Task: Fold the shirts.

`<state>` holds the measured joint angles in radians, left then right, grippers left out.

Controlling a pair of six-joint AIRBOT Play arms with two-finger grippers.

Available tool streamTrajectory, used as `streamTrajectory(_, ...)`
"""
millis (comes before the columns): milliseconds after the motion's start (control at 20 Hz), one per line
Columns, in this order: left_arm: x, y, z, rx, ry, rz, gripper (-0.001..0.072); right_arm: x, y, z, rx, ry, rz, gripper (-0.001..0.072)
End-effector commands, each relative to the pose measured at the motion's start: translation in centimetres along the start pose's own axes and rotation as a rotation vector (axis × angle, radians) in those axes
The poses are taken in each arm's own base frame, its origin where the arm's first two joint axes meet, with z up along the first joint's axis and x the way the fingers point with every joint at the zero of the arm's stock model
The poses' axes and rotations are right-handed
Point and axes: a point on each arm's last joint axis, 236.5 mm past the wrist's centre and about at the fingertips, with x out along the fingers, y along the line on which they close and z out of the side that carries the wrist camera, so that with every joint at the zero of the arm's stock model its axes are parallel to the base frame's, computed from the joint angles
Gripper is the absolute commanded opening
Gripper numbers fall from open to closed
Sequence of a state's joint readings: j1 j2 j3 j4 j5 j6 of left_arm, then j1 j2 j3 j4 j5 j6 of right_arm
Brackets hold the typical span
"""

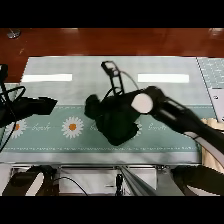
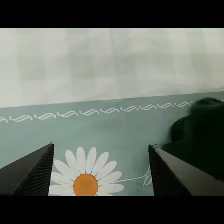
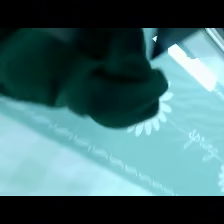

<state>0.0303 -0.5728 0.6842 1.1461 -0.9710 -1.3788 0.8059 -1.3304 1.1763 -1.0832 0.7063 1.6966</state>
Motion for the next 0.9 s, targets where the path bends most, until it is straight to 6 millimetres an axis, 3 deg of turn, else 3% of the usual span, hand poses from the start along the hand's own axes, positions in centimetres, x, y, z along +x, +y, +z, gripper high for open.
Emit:
streamTrajectory(0, 0.6, -0.2, -0.6, -0.027, 0.022, -0.016, 0.0703, 4.4, 1.7, -3.8, 0.073, 0.104, 0.078, 0.0638)
streamTrajectory(50, 0.8, -0.4, -1.0, -0.037, 0.041, -0.027, 0.0703, 3.3, 1.5, -3.1, 0.036, 0.111, 0.089, 0.0638)
streamTrajectory(150, 1.2, -2.0, -2.9, -0.085, 0.135, -0.103, 0.0703, -0.9, -1.8, 0.3, 0.018, 0.073, 0.03, 0.0638)
streamTrajectory(250, 1.3, -3.2, -5.7, -0.106, 0.273, -0.156, 0.0703, -7.7, -8.6, 4.2, 0.045, -0.035, -0.128, 0.0637)
streamTrajectory(300, 1.5, -3.3, -6.8, -0.107, 0.327, -0.164, 0.0703, -11.3, -12.5, 5.1, 0.077, -0.074, -0.234, 0.0636)
streamTrajectory(400, 2.7, -2.7, -8.8, -0.191, 0.426, -0.149, 0.0703, -18.3, -20.5, 3.9, 0.187, -0.098, -0.45, 0.0636)
streamTrajectory(500, 5.0, -1.3, -10.3, -0.264, 0.489, -0.12, 0.0703, -22.5, -26.0, -0.5, 0.339, -0.091, -0.565, 0.0632)
streamTrajectory(550, 6.1, -0.4, -10.7, -0.311, 0.507, -0.101, 0.0703, -23.3, -27.7, -3.0, 0.424, -0.096, -0.58, 0.063)
streamTrajectory(650, 8.2, 0.2, -11.4, -0.405, 0.55, -0.106, 0.0703, -22.8, -28.9, -7.5, 0.534, -0.098, -0.559, 0.0629)
streamTrajectory(750, 9.8, -0.5, -12.7, -0.482, 0.62, -0.147, 0.0703, -20.7, -28.6, -10.9, 0.591, -0.083, -0.506, 0.0629)
streamTrajectory(850, 11.4, -1.5, -12.7, -0.542, 0.628, -0.209, 0.0703, -18.3, -27.7, -13.4, 0.621, -0.042, -0.445, 0.0629)
